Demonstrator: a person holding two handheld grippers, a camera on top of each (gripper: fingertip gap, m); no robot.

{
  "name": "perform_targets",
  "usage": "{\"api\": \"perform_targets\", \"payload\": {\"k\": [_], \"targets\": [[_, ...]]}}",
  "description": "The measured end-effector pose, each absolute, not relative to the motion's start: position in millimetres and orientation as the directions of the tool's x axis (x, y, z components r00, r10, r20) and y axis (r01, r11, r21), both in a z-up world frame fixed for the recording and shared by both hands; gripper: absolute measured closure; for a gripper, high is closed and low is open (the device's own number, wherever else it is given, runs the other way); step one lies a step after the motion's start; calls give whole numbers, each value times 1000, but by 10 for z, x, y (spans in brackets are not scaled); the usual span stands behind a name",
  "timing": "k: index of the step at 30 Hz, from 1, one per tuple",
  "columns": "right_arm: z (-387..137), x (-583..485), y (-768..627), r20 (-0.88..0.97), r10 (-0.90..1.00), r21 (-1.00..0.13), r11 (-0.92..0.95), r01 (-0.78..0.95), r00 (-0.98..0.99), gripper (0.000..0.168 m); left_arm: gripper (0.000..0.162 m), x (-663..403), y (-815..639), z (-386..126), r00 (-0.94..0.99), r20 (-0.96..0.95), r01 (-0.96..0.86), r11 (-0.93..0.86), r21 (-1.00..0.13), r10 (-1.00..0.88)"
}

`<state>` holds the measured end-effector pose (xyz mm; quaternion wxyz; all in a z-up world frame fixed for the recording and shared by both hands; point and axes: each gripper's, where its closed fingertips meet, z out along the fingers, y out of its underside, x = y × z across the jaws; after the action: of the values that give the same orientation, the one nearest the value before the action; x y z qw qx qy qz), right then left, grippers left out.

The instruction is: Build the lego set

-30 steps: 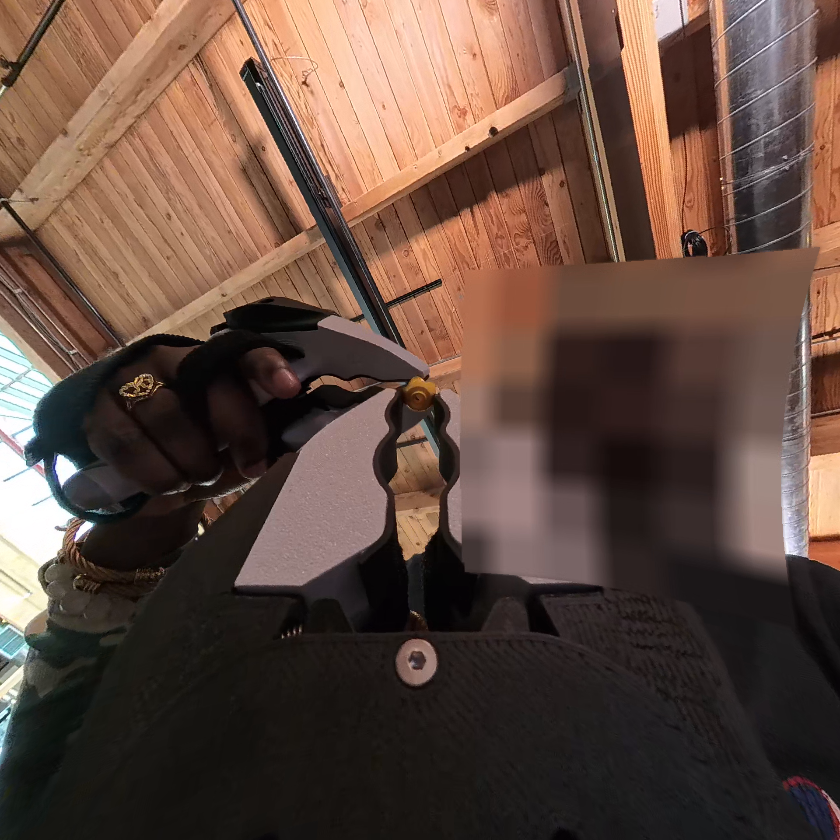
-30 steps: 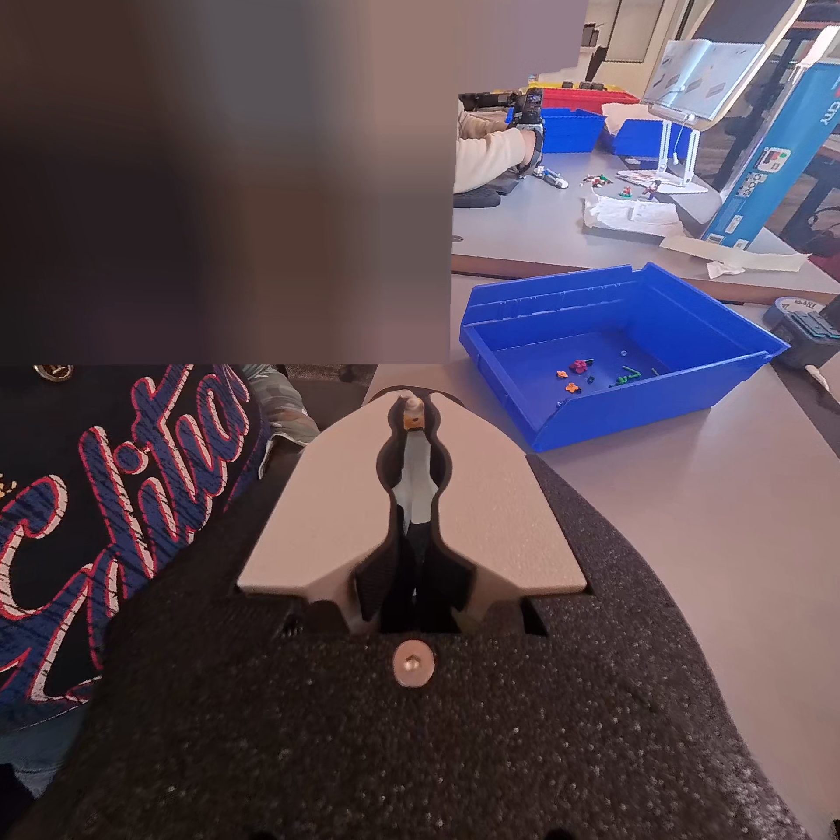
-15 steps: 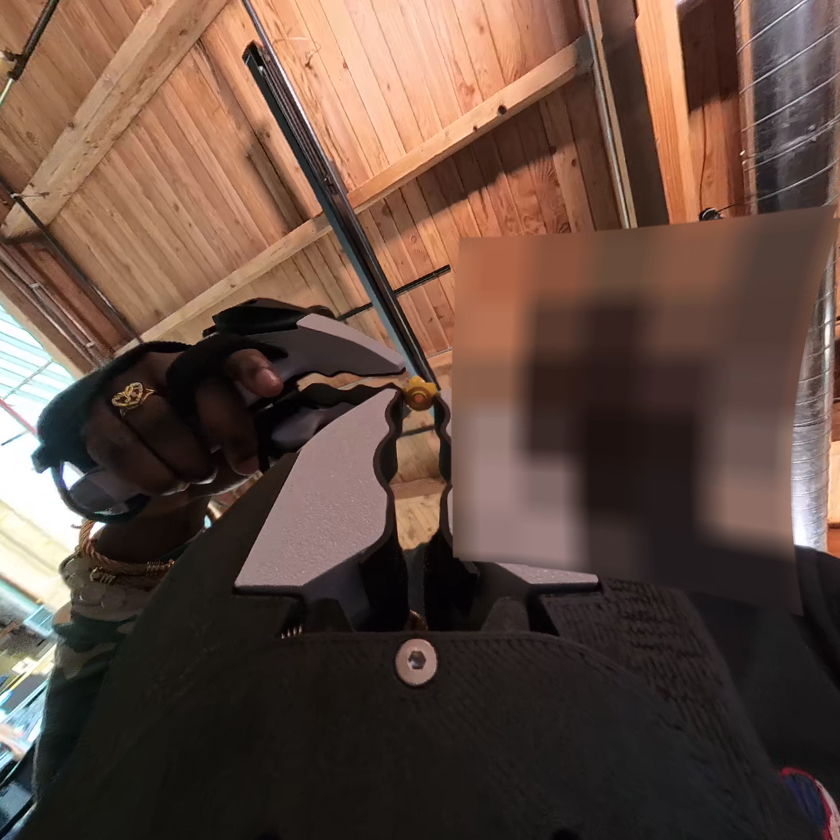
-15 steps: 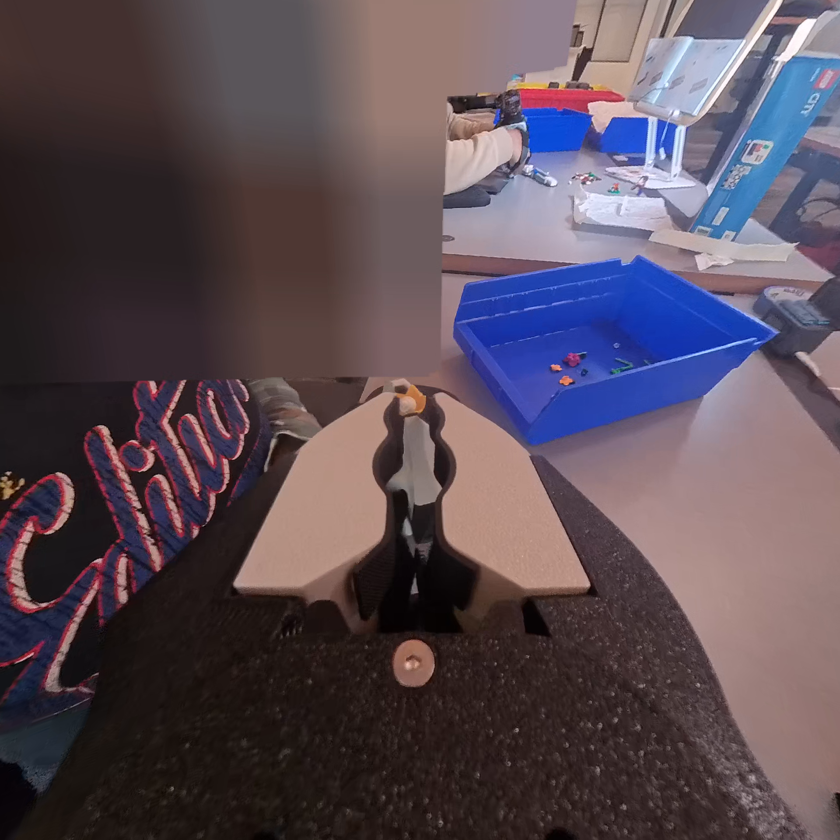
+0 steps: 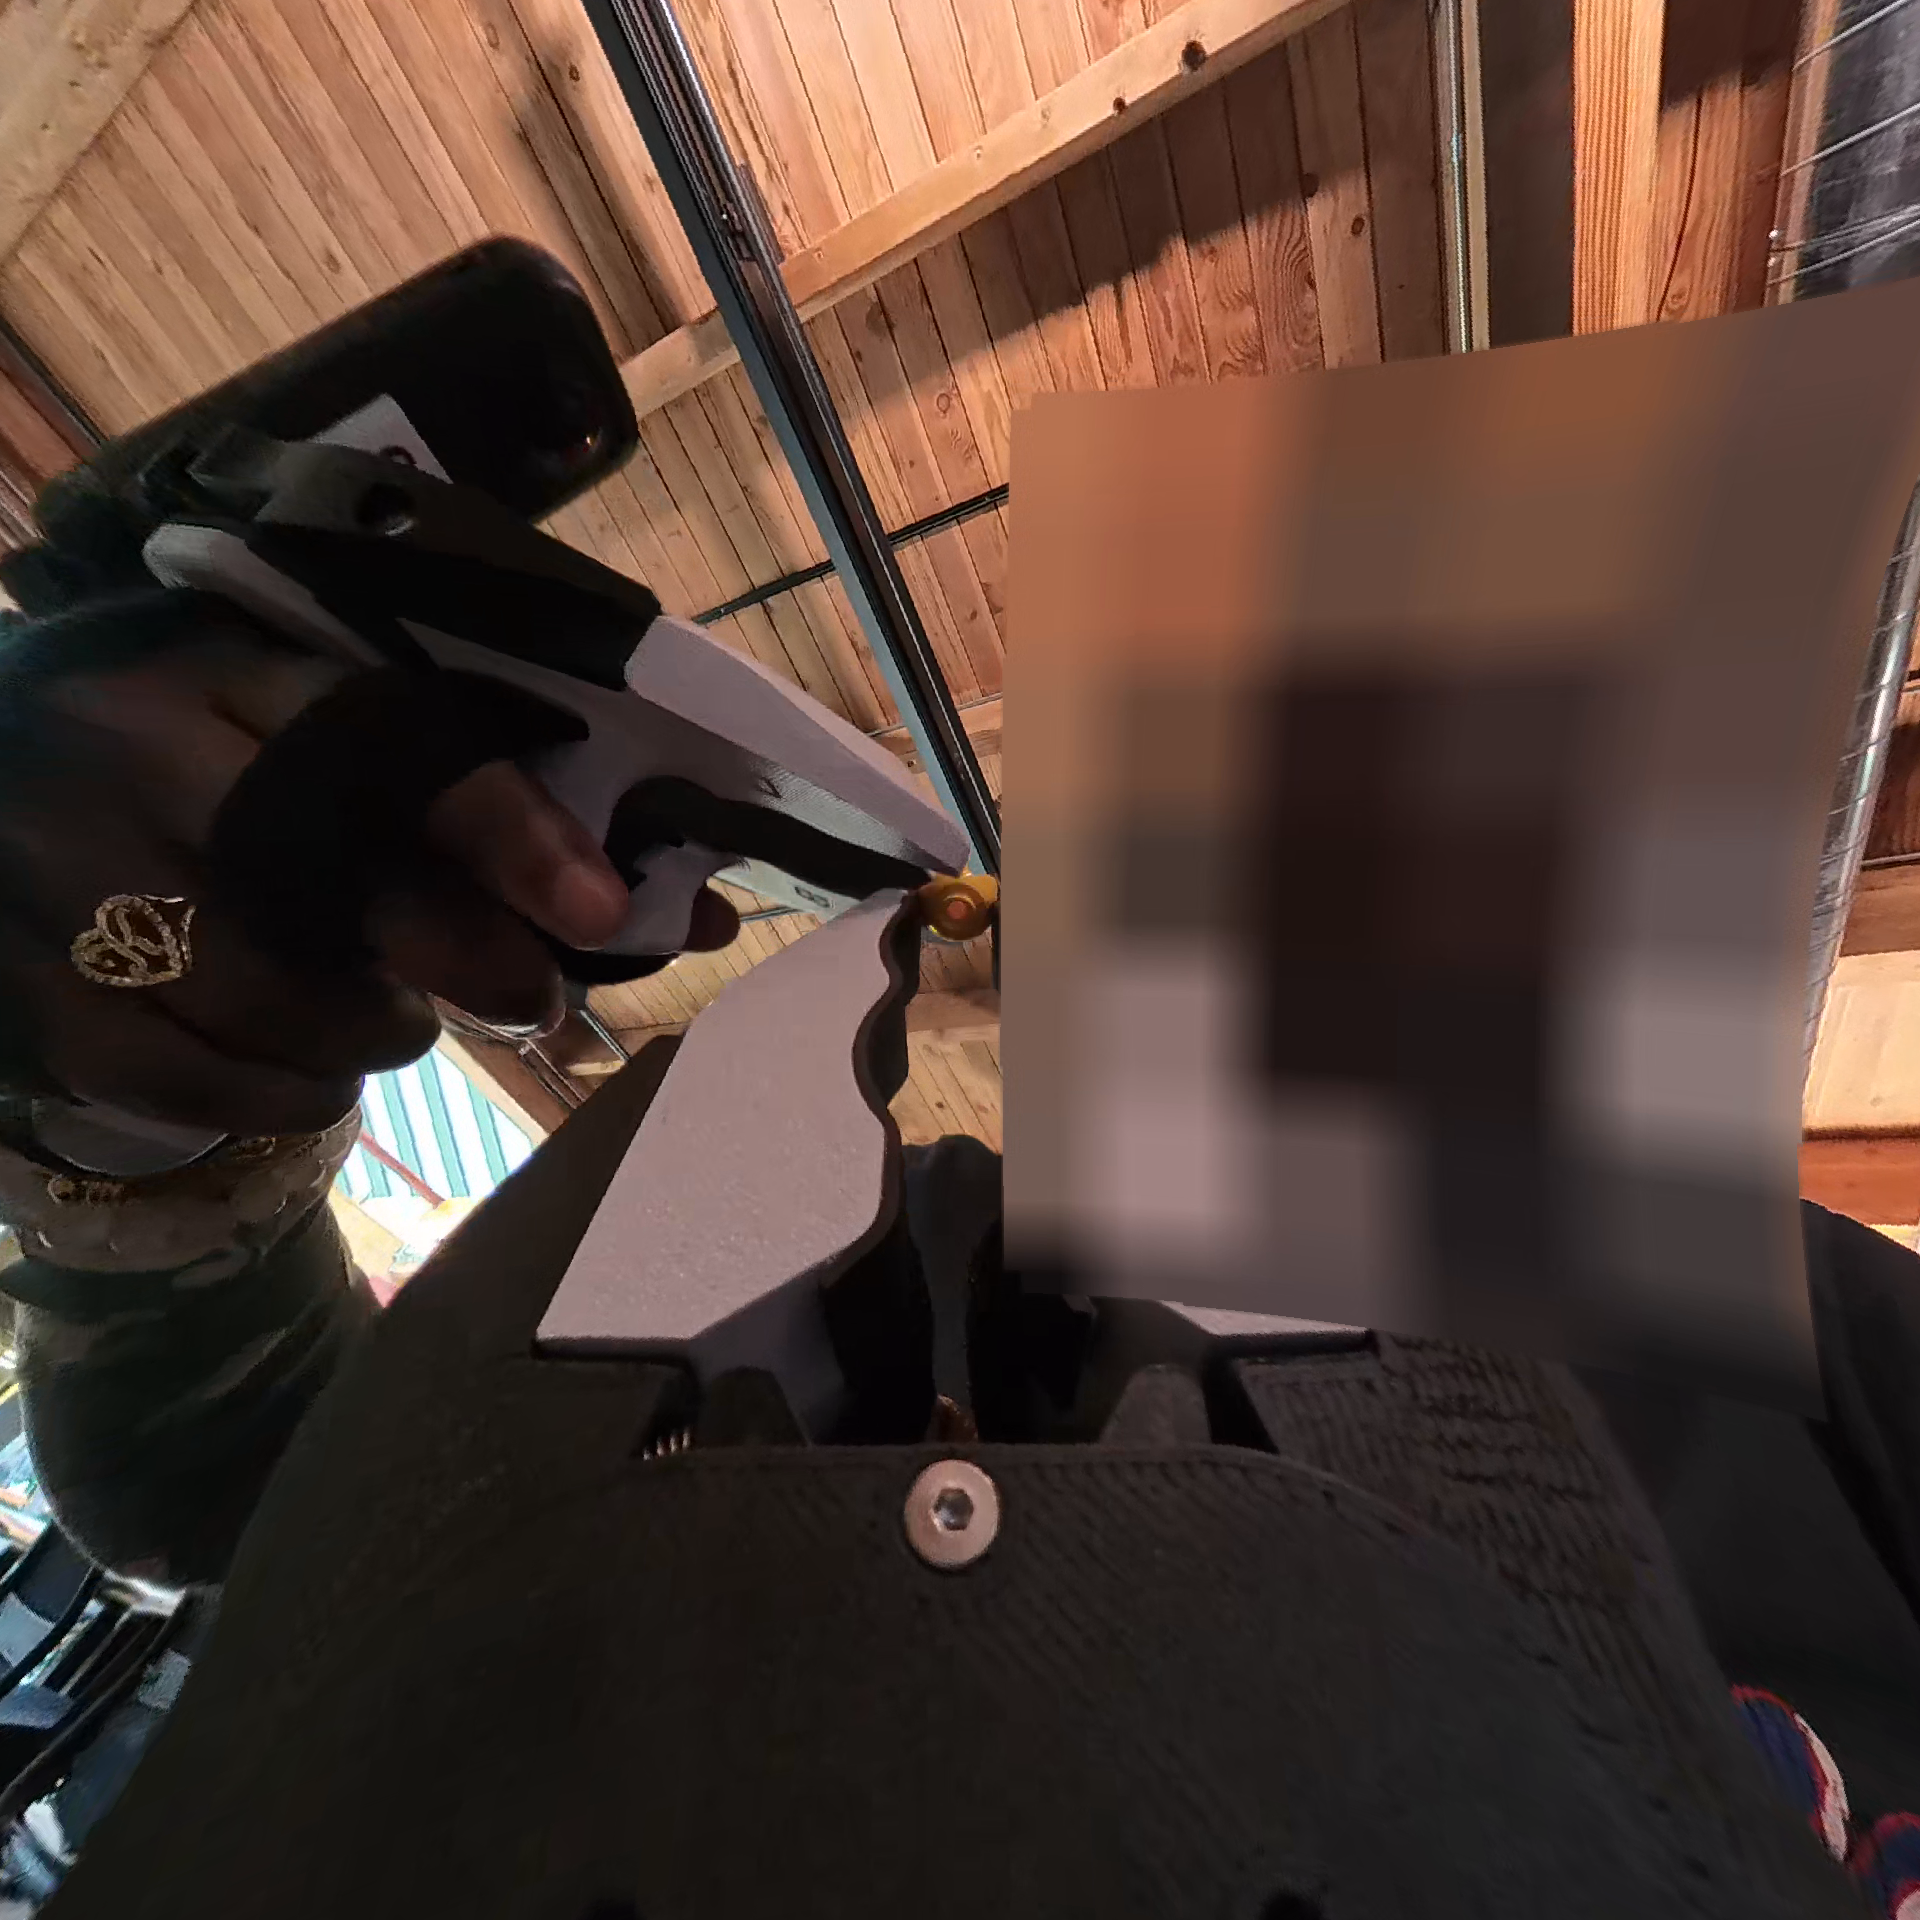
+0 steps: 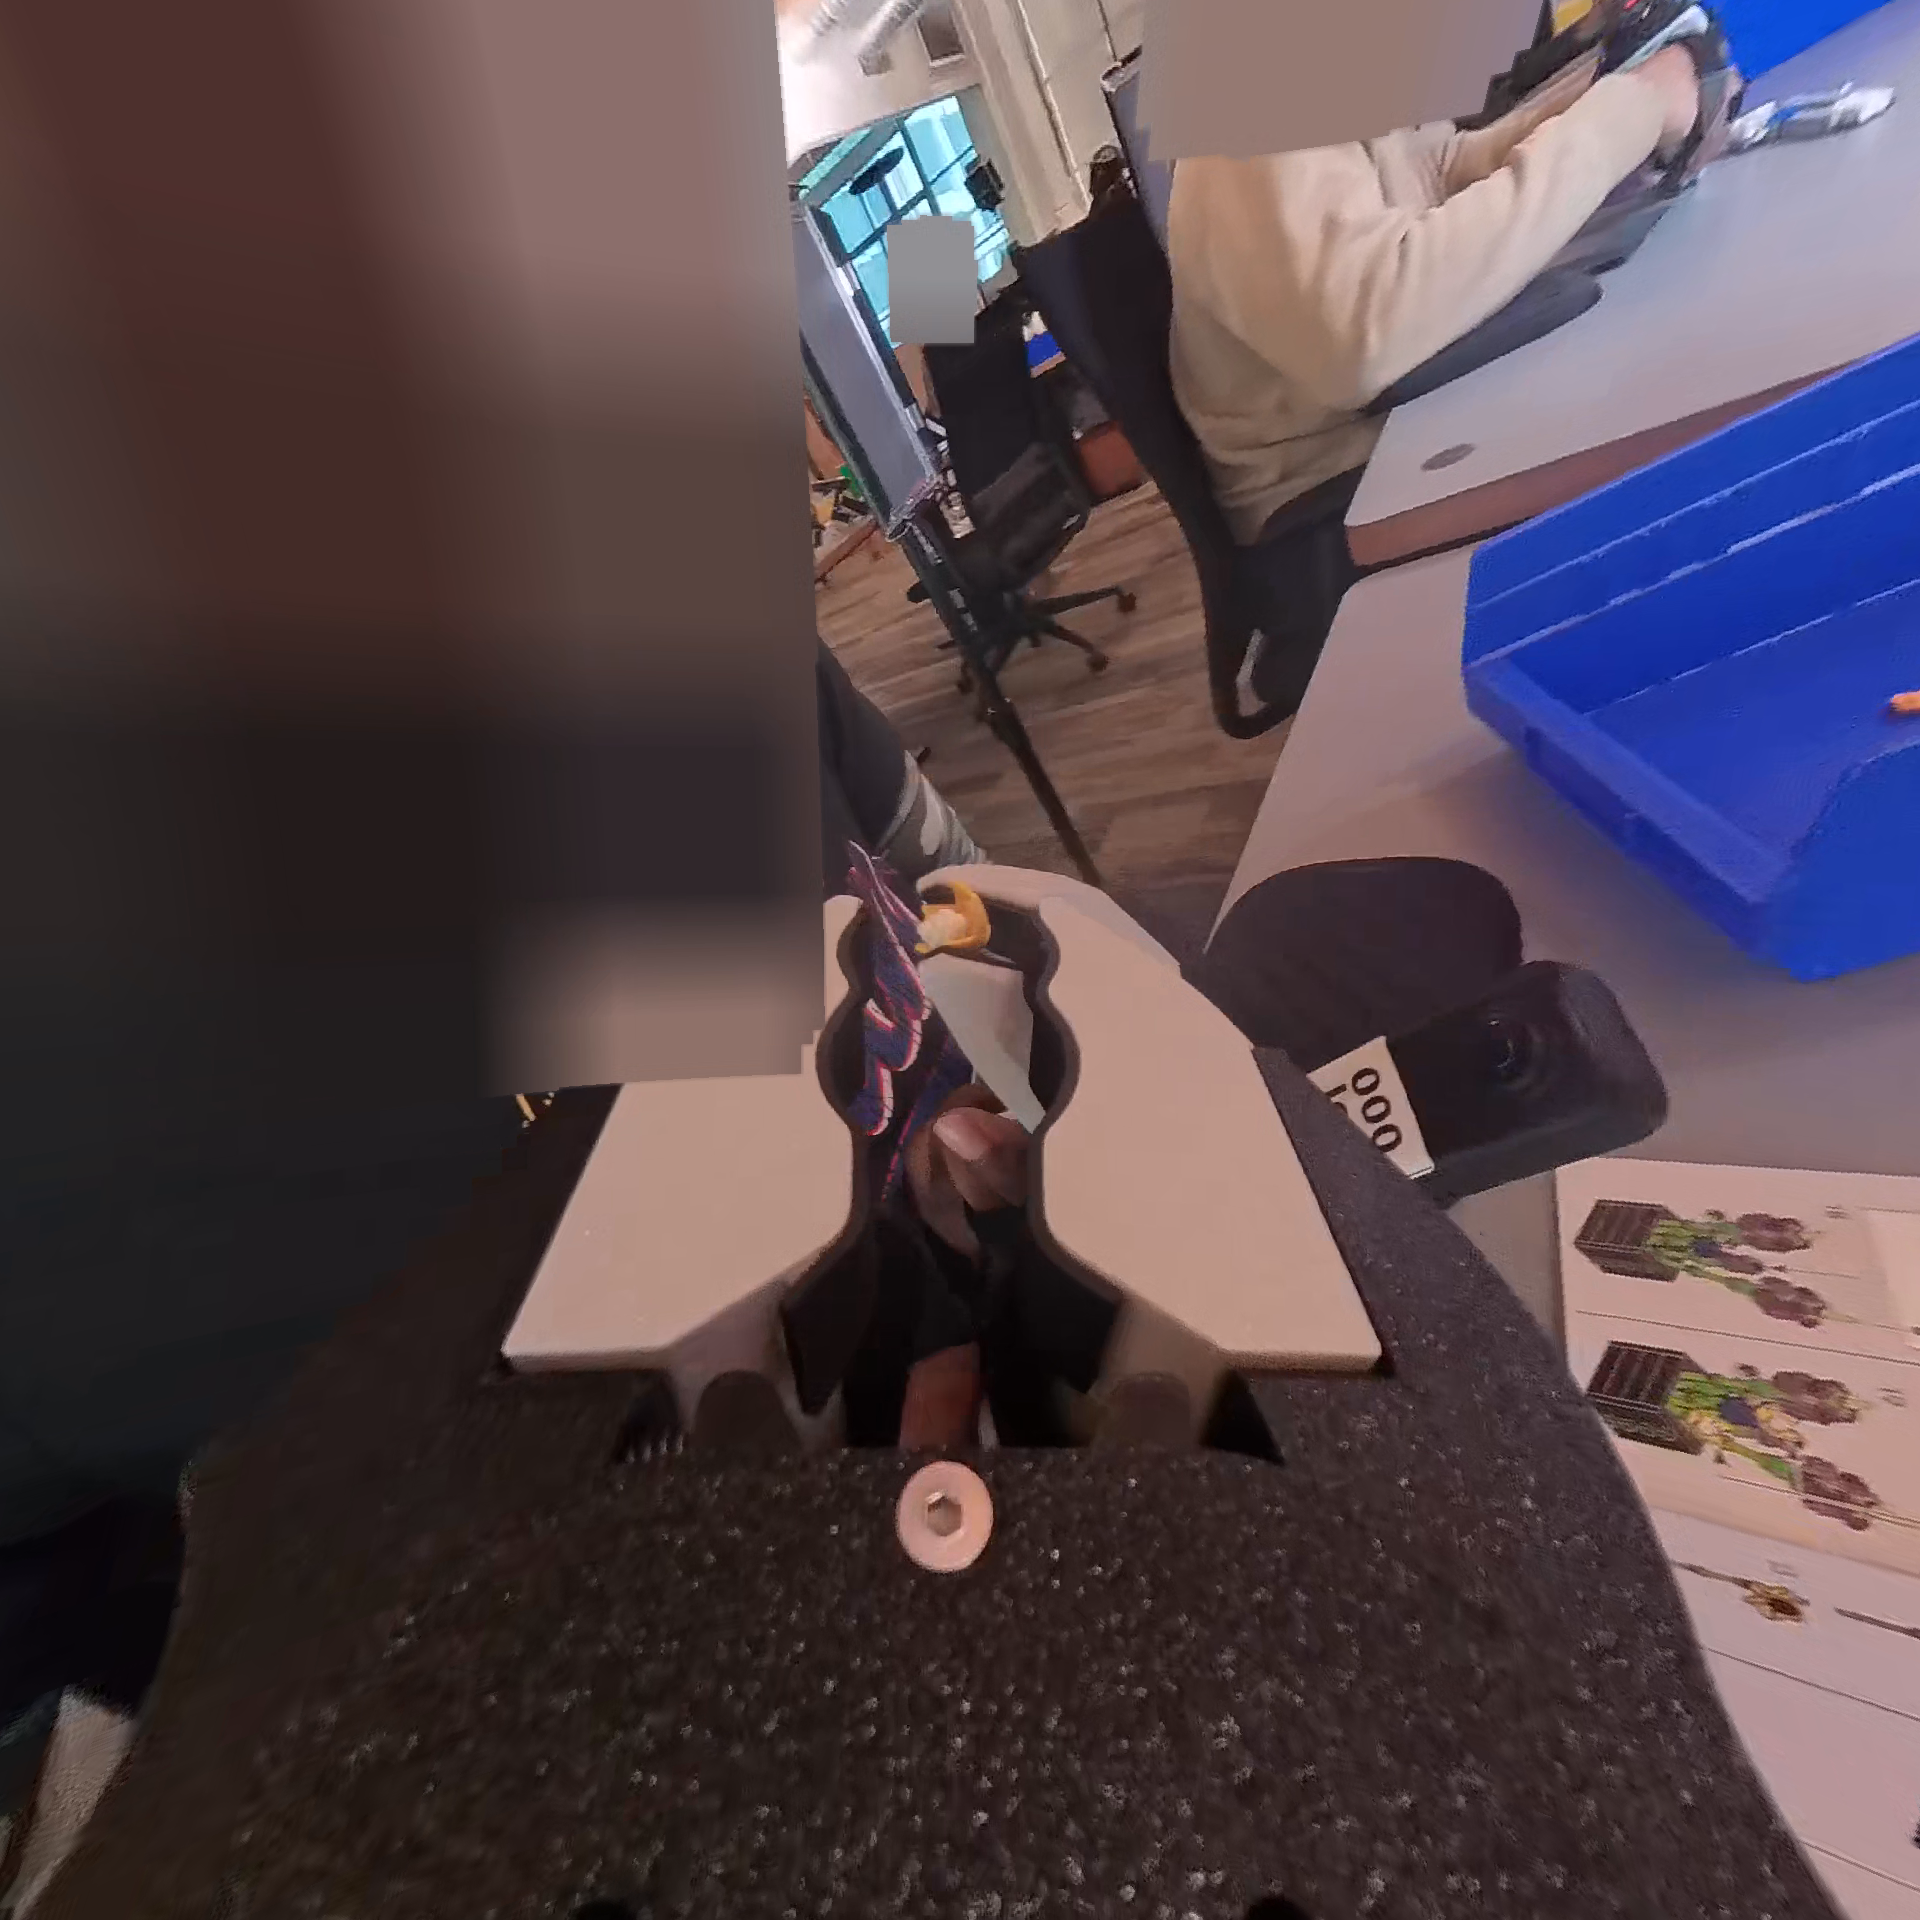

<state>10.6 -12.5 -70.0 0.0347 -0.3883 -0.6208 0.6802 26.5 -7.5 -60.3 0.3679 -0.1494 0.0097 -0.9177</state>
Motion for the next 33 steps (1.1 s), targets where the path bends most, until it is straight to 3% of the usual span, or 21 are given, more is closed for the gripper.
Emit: {"api": "perform_targets", "payload": {"k": [14, 33], "targets": [[-772, 116, -152, -576, 441, -816, -259, 516, -689, 155, 149, 289, -85, -653, -686, 287, 658, -739, -148, -668], [-801, 207, -199, -659, 412, -746, -252, 616, -630, 157, 149, 433, -127, -710, -546, 408, 642, -679, -356, -731]]}}
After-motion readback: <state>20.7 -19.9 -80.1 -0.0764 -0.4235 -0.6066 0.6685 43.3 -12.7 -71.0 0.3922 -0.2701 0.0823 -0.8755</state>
